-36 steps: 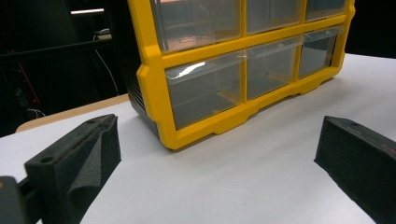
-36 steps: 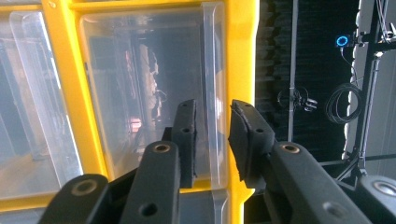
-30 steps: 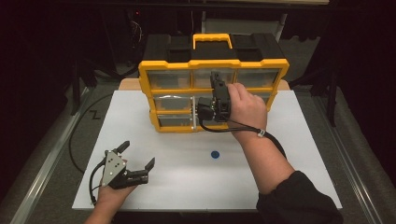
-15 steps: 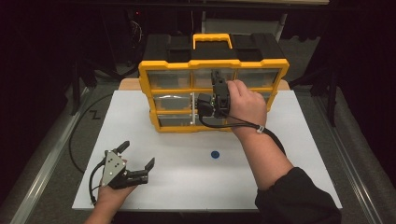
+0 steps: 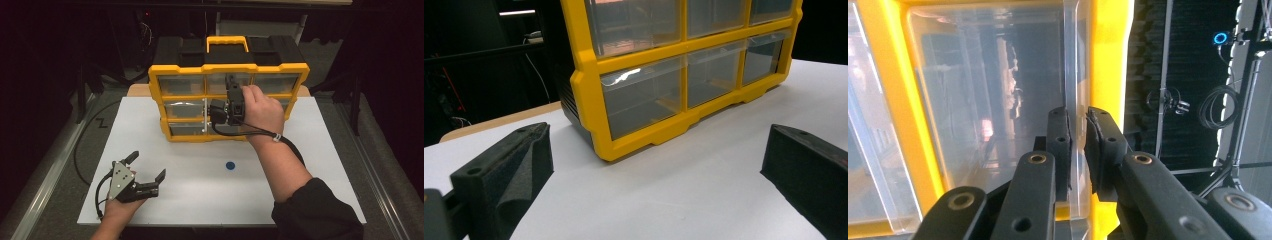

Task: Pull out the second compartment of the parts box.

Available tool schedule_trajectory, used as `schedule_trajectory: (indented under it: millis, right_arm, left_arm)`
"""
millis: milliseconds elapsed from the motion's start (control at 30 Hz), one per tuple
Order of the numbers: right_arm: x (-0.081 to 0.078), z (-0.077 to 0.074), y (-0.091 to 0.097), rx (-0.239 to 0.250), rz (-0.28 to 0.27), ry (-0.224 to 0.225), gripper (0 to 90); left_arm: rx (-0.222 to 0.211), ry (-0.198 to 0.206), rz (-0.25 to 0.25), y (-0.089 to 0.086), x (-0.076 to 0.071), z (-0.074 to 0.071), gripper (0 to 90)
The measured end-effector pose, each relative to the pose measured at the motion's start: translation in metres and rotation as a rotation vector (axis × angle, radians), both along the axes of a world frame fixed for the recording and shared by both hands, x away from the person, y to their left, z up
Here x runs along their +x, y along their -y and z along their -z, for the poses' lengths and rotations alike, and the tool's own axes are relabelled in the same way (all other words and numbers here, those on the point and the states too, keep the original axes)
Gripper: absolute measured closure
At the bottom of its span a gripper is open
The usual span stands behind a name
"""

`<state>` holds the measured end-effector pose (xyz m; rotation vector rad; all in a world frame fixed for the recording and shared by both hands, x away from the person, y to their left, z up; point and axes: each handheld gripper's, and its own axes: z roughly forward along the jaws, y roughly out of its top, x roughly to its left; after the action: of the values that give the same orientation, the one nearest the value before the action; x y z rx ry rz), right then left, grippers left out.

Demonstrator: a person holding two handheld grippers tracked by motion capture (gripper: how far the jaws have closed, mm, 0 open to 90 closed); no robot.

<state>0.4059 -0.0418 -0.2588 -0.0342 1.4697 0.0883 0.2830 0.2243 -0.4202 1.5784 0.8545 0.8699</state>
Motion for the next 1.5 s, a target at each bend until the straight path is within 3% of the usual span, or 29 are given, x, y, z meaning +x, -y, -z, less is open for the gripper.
schedule_trajectory:
  millis: [1000,1200,1500]
  right_arm:
    - [-0.016,0.0,0.003,0.001,-0.011,0.002,84.0]
    - [-0.017,-0.002,0.005,0.004,-0.018,-0.001,77.1]
    - [-0.011,-0.007,0.004,-0.013,0.007,-0.044,70.0]
  left_arm:
    - [0.0,-0.001,0.005,0.001,0.0,0.0,0.9]
    - [0.002,-0.001,0.005,0.001,0.0,0.0,0.9]
    - [0.001,0.0,0.006,0.001,0.0,0.0,0.9]
